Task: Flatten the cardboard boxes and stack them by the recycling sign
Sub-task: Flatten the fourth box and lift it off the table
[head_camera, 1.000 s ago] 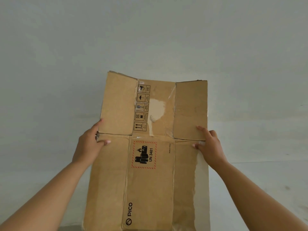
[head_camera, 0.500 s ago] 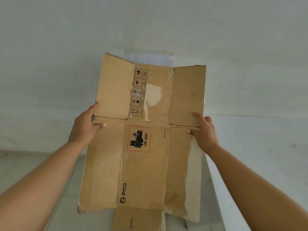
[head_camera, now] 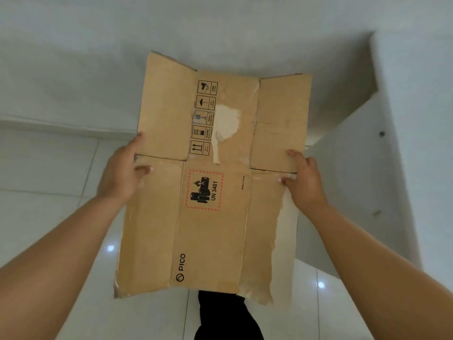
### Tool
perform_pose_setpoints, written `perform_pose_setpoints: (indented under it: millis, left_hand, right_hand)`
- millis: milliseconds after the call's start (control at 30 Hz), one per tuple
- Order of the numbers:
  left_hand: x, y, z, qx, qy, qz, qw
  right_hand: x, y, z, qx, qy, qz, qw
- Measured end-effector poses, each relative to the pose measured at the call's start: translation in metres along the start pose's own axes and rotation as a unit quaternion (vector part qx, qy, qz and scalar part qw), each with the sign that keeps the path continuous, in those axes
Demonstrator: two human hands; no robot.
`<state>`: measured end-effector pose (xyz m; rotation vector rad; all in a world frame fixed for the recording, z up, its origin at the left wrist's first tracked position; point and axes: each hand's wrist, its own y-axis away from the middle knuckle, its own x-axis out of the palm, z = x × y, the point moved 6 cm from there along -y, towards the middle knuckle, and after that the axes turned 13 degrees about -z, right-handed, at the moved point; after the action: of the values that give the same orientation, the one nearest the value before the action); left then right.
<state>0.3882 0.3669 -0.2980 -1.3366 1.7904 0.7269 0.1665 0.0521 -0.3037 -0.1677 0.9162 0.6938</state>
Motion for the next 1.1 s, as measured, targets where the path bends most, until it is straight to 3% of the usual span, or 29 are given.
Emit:
perform_pose_setpoints:
  millis: [367,600,933,1100]
  left_hand:
    - [0.206,0.015,0.139,-0.017,-0.066,0.034,0.997]
    - [0.299,0.010,0.195,0.018,-0.115,0.035,0.993]
    - [0.386,-0.025,0.236,0.039,-0.177,0.058,0.982]
    - [0.404,-0.040,0.259,-0.017,-0.179,0.056,0.982]
  right_hand:
    - [0.217,-0.023,-0.147,0.009,0.025,0.042,0.999]
    - [0.332,-0.040,-0.211,-0.008,0.077,0.126,0.989]
    - [0.404,-0.095,-0.257,-0.023,0.103,0.141,0.984]
    - [0.422,-0.112,-0.278,-0.009,0.079,0.134,0.988]
